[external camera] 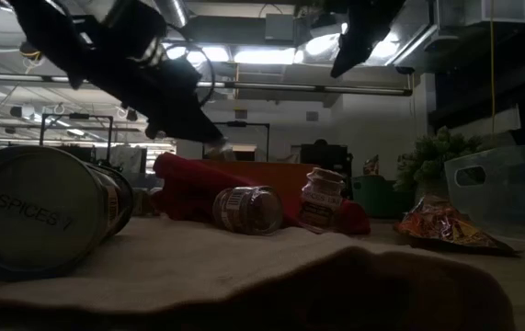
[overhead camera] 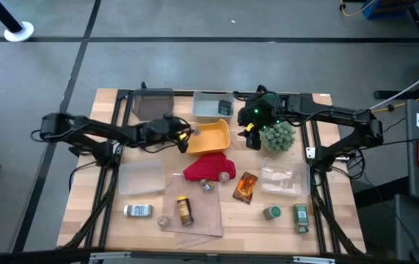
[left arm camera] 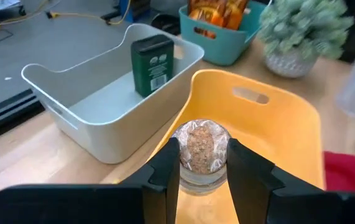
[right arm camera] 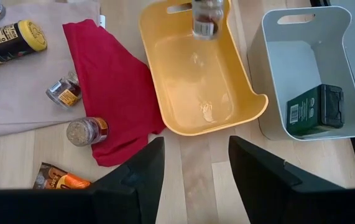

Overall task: Sort spices by type
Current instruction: Put the brown seasoning bottle into the yellow bin

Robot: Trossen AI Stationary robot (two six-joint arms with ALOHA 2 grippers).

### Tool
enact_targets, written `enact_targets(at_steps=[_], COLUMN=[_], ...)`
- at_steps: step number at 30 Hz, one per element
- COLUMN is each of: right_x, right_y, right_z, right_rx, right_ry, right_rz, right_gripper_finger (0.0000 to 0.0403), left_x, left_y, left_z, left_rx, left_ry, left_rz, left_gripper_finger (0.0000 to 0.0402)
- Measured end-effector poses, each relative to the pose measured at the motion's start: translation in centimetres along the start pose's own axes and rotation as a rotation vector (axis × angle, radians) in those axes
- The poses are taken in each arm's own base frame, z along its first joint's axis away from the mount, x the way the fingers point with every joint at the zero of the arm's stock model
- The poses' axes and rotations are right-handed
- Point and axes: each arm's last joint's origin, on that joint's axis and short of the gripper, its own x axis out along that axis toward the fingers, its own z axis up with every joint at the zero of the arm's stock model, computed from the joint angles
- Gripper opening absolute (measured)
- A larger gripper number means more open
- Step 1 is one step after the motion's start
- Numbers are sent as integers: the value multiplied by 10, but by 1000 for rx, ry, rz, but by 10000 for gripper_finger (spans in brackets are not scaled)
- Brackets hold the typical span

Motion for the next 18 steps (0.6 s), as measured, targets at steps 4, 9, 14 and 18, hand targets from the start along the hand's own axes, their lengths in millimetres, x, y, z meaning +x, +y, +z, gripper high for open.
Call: enact_targets(at_steps=[4,9,14,18], right_x=[0,0,0,0], right_y=[0,0,0,0], right_z=[0,0,1,1], right_rx=[0,0,0,-1], right_ry=[-2,-3,-5,-6], right_rz=[0,0,0,0], right_gripper_finger=[179,179,179,179], left_x=[13,26,33,35], left_y=[-2,-6,-6,-6], left_z=[0,-3,-12,-16], left_rx=[31,63,78,83], left_ry=[25,63,105,124], left_rz=[15,6,14,18], left_gripper_finger=[98,98,98,98])
